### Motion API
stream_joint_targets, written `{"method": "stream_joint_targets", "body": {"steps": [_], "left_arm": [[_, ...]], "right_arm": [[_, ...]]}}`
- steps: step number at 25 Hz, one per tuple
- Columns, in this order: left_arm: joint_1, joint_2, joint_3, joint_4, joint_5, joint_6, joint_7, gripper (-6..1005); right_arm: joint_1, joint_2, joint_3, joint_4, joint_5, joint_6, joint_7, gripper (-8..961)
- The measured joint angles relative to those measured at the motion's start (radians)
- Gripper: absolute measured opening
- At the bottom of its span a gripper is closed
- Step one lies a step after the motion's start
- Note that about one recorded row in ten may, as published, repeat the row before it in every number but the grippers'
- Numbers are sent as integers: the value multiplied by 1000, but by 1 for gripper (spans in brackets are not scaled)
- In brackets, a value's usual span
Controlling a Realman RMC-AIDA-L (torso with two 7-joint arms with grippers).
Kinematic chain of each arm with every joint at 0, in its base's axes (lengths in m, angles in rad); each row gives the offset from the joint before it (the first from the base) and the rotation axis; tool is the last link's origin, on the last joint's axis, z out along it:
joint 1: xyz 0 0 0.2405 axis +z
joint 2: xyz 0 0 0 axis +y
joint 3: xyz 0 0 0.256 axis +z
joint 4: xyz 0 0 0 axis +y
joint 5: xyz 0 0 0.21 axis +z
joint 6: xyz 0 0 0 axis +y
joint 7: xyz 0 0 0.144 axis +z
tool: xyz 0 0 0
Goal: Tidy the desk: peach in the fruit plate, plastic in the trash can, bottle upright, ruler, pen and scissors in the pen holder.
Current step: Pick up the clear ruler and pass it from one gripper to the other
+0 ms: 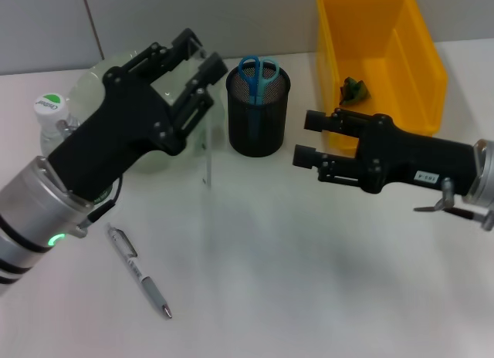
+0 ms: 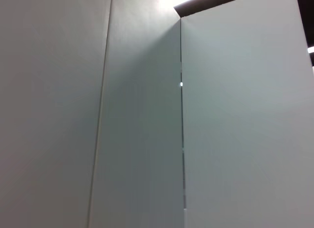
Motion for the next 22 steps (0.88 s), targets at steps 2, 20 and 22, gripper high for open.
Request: {"method": "stream_joint_targets", "body": {"steps": [2,20,22], "left_arm": [[9,0,73,22,-83,-32,50,387],[19,0,288,147,-414,-224,300,387],[19,0,288,147,-414,-224,300,387]], "right_arm": [[0,2,-3,30,23,-2,-41,675],[158,16,27,463,195,47,-512,667],[166,17,47,482,195,64,-523,666]]}}
